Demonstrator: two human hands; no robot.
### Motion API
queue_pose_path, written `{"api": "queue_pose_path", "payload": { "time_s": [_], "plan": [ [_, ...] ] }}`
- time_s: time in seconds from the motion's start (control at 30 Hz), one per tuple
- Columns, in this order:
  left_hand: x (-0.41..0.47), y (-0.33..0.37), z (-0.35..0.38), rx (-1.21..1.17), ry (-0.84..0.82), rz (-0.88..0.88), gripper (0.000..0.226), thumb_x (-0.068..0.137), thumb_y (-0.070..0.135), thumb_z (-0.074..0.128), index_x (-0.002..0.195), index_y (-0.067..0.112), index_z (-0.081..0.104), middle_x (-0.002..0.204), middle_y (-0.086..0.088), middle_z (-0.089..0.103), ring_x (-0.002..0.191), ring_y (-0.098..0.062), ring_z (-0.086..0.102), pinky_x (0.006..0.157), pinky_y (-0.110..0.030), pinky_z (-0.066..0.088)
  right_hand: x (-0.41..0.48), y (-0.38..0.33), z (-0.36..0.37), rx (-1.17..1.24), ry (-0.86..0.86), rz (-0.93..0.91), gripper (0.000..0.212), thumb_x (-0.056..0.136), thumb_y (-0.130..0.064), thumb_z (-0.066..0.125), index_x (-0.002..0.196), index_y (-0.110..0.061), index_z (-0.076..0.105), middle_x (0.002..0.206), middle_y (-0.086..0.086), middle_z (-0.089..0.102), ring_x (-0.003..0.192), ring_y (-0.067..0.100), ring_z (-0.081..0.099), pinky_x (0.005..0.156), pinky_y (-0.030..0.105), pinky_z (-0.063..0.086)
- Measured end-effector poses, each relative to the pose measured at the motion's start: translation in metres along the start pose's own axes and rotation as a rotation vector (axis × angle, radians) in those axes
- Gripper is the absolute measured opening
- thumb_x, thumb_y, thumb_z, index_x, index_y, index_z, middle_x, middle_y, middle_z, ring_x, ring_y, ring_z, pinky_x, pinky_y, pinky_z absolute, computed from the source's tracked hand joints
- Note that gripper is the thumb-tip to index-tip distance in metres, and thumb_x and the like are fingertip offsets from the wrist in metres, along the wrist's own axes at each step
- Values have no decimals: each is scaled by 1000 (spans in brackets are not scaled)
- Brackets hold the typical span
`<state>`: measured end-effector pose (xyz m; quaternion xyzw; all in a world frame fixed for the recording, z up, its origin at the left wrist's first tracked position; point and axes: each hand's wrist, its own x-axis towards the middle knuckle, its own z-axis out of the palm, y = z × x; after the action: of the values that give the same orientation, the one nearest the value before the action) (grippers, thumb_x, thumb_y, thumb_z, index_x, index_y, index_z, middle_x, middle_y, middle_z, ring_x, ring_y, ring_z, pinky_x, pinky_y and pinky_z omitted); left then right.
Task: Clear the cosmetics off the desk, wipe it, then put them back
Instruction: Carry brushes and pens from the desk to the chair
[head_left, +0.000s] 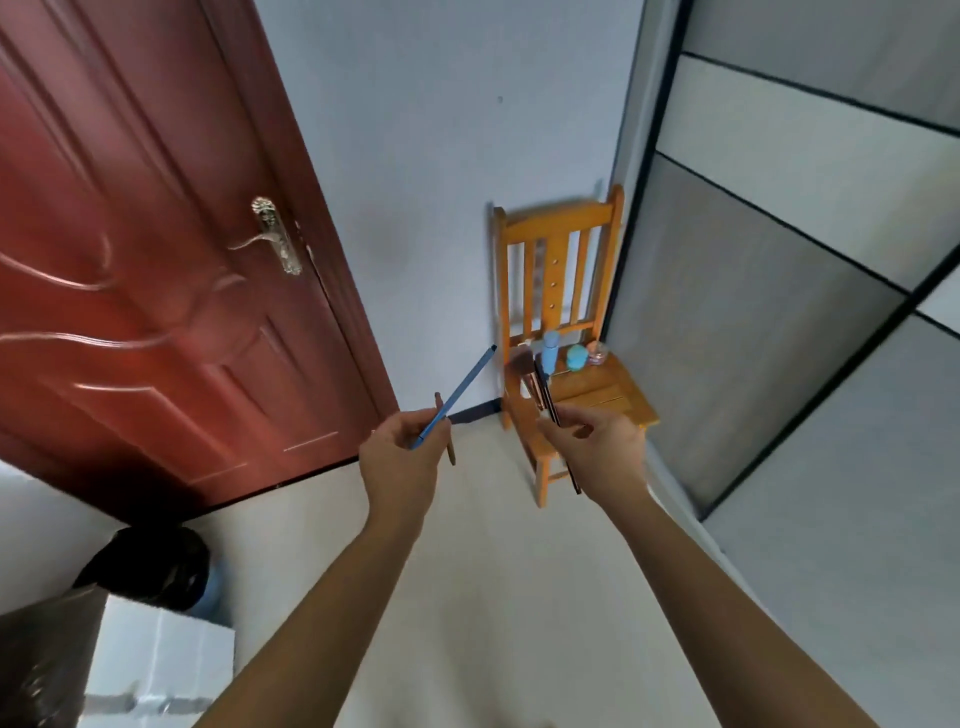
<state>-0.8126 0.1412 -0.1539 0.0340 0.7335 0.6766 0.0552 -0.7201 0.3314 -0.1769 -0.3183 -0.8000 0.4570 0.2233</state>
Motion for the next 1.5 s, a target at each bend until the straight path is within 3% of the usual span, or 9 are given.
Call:
{"api": "queue_pose_path", "payload": {
  "time_s": [0.13,0.27,0.43,0.5,0.73,0.9,1.07,1.27,1.5],
  "plan": [
    [41,-6,58,14,-18,-38,14,82,8,77,91,18,75,83,2,74,72,-5,66,64,-18,52,63,24,-15,-7,34,48,23,83,-40,81,103,-28,80,62,-25,63,62,-3,62,50,8,41],
    [100,-20,116,31,-65,-92,14,84,7,76,96,15,75,88,-4,74,85,-23,71,79,-34,59,129,49,-18,-12,49,135,25,83,-41,80,104,-28,80,71,-28,64,67,-2,63,50,6,43],
    [196,-40,202,33,-101,-135,14,83,13,78,90,23,73,84,5,73,84,-21,71,73,-33,61,238,75,-18,-74,48,199,28,83,-41,79,107,-26,79,86,-17,72,79,4,67,71,20,54],
    [228,-44,235,70,-96,-163,15,83,16,78,86,29,70,83,9,72,83,-18,70,70,-27,61,279,82,-18,-86,40,246,31,84,-42,78,110,-27,78,86,-16,73,79,4,68,65,15,51],
    [316,-60,329,203,-141,-251,15,84,14,77,97,22,73,90,6,72,87,-17,69,78,-33,62,386,113,-25,-121,30,360,29,83,-41,79,110,-30,77,83,-21,69,72,2,66,53,9,47],
    [341,-94,381,242,-105,-314,17,85,18,77,88,32,68,89,9,70,86,-12,68,69,-19,59,445,166,-22,-158,-74,409,27,83,-41,79,107,-29,79,81,-18,71,70,13,69,58,15,53],
    [342,-144,425,287,49,-465,12,84,25,78,83,33,69,83,16,70,82,-10,68,72,-20,56,500,233,-4,-161,-279,395,36,86,-40,77,115,-21,76,95,-8,75,83,10,70,78,30,60],
    [330,-216,465,303,211,-669,4,90,30,71,93,29,69,95,12,69,88,-12,65,81,-30,56,538,308,27,-288,-571,341,28,89,-43,73,108,-23,76,84,-17,66,74,2,60,61,15,41],
    [329,-331,482,323,243,-804,15,91,30,70,105,22,71,103,7,70,96,-15,64,85,-31,53,538,408,91,-346,-722,400,27,89,-45,72,105,-24,77,79,-22,65,72,2,63,59,17,43]
  ]
}}
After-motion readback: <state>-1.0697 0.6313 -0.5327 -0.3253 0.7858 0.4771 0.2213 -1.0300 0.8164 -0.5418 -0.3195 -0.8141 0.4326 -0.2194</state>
